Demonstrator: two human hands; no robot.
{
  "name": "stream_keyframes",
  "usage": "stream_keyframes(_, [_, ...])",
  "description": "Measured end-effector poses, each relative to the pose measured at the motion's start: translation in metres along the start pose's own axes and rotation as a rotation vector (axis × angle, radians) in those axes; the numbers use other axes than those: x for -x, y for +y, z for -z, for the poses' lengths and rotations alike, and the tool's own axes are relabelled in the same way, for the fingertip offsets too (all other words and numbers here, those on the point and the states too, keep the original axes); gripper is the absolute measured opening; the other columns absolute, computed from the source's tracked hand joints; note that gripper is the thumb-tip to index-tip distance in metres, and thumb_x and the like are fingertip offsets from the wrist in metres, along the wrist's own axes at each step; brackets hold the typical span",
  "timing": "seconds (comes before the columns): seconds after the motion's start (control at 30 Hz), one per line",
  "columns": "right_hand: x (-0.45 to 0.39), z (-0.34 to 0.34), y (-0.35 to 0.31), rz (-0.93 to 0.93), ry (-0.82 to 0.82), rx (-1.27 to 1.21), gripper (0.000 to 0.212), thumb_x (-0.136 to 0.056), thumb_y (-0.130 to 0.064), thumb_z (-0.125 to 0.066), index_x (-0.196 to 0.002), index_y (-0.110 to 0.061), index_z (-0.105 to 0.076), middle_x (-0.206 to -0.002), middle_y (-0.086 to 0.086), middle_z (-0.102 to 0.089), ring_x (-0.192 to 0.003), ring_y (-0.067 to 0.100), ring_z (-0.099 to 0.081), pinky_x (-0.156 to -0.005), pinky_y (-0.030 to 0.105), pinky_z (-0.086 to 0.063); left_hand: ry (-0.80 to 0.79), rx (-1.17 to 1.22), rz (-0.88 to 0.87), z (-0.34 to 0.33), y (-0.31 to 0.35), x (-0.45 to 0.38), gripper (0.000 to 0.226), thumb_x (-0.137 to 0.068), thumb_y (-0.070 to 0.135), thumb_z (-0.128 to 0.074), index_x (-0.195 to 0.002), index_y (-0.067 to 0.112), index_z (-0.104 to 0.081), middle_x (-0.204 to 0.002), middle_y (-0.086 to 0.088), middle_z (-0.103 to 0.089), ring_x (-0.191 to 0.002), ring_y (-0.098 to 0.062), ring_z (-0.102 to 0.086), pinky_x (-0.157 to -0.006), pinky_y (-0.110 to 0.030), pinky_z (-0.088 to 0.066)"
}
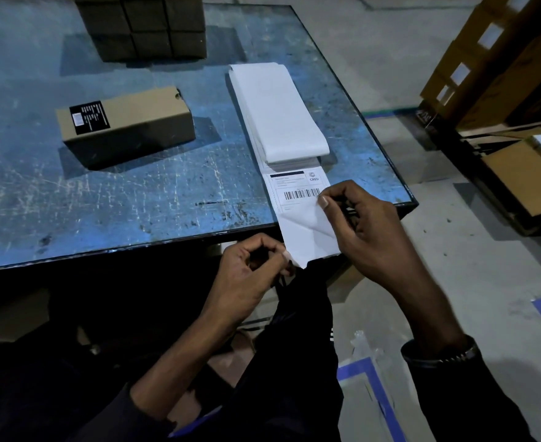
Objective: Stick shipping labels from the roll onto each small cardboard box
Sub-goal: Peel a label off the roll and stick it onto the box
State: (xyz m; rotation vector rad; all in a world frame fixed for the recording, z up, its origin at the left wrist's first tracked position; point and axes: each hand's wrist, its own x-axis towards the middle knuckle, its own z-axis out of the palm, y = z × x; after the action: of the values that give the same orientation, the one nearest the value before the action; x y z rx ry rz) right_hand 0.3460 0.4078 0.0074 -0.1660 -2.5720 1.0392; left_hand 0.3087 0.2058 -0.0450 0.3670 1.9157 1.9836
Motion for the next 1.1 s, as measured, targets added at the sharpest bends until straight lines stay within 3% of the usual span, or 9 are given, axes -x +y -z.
stream_keyframes(0.13, [-0.005, 0.002, 0.001, -0.006, -0.058, 0.021, 0.010, -0.109, -0.030, -0.061, -0.111, -0.024, -0.068, -0.105, -0.009, -0.074, -0.091, 0.005, -0.066, -0.072, 0.022, -0.045, 0.167, -0.193, -0.193, -0.003, 0.009, 0.012, 0.018, -0.093, 0.019, -0.077, -0.077, 0.019, -0.070, -0.071, -0.001, -0.072, -0.066, -0.018, -0.068, -0.069, -0.022, -0.052])
stream_keyframes(0.27, [-0.004, 0.005, 0.001, 0.014, -0.097, 0.024, 0.009, -0.106, -0.032, -0.063, -0.108, -0.027, -0.070, -0.101, -0.007, -0.072, -0.076, -0.004, -0.060, -0.064, 0.012, -0.038, 0.344, -0.275, -0.428, -0.002, 0.021, 0.011, 0.010, -0.096, 0.021, -0.080, -0.092, 0.015, -0.073, -0.089, 0.003, -0.073, -0.084, -0.017, -0.072, -0.076, -0.037, -0.059])
stream_keyframes(0.4, [-0.001, 0.007, 0.002, 0.010, -0.107, -0.013, 0.008, -0.105, -0.034, -0.062, -0.105, -0.030, -0.069, -0.099, -0.008, -0.072, -0.080, 0.001, -0.063, -0.067, 0.013, -0.040, 0.229, -0.590, -0.634, 0.000, 0.016, 0.002, 0.027, -0.094, 0.033, -0.081, -0.115, 0.015, -0.080, -0.115, 0.001, -0.071, -0.108, -0.022, -0.069, -0.087, -0.042, -0.059])
stream_keyframes(0.57, [-0.003, 0.008, 0.003, -0.034, -0.093, -0.120, 0.007, -0.105, -0.028, -0.066, -0.100, -0.025, -0.070, -0.081, -0.020, -0.068, -0.070, -0.001, -0.061, -0.065, 0.013, -0.040, 0.100, -0.972, -0.914, 0.006, 0.007, 0.002, 0.045, -0.092, 0.045, -0.082, -0.123, 0.013, -0.080, -0.124, -0.007, -0.074, -0.116, -0.032, -0.066, -0.098, -0.044, -0.053])
stream_keyframes(0.67, [-0.008, 0.009, 0.004, -0.048, -0.108, -0.119, 0.008, -0.106, -0.031, -0.065, -0.098, -0.029, -0.069, -0.081, -0.023, -0.068, -0.072, 0.001, -0.062, -0.066, 0.023, -0.047, 0.131, -1.089, -1.042, 0.012, 0.004, -0.004, 0.026, -0.099, 0.028, -0.076, -0.123, 0.018, -0.081, -0.120, -0.004, -0.076, -0.115, -0.029, -0.066, -0.089, -0.043, -0.050])
stream_keyframes(0.77, [-0.013, 0.010, 0.003, -0.051, -0.100, -0.111, 0.009, -0.106, -0.033, -0.064, -0.098, -0.031, -0.067, -0.082, -0.020, -0.070, -0.073, 0.014, -0.066, -0.064, 0.034, -0.050, 0.108, -1.097, -1.089, 0.018, 0.003, -0.012, 0.019, -0.099, 0.018, -0.074, -0.116, 0.020, -0.082, -0.121, 0.000, -0.077, -0.117, -0.027, -0.066, -0.090, -0.041, -0.045])
stream_keyframes(0.93, [-0.027, 0.012, 0.008, -0.123, -0.013, -0.093, 0.015, -0.110, -0.029, -0.056, -0.100, -0.019, -0.062, -0.055, -0.013, -0.054, -0.049, 0.007, -0.045, -0.050, 0.021, -0.031, 0.015, -1.060, -1.076, 0.022, -0.002, -0.016, 0.017, -0.100, 0.015, -0.071, -0.113, 0.016, -0.082, -0.132, 0.001, -0.075, -0.126, -0.026, -0.069, -0.104, -0.041, -0.044])
stream_keyframes(1.1, [-0.048, 0.012, 0.011, -0.181, 0.089, -0.099, 0.014, -0.112, -0.031, -0.050, -0.101, -0.024, -0.056, -0.054, -0.011, -0.054, -0.049, 0.008, -0.041, -0.051, 0.028, -0.030, 0.009, -0.982, -1.054, 0.019, 0.000, -0.019, 0.016, -0.102, 0.013, -0.069, -0.108, 0.014, -0.083, -0.133, 0.001, -0.075, -0.128, -0.021, -0.069, -0.111, -0.045, -0.048])
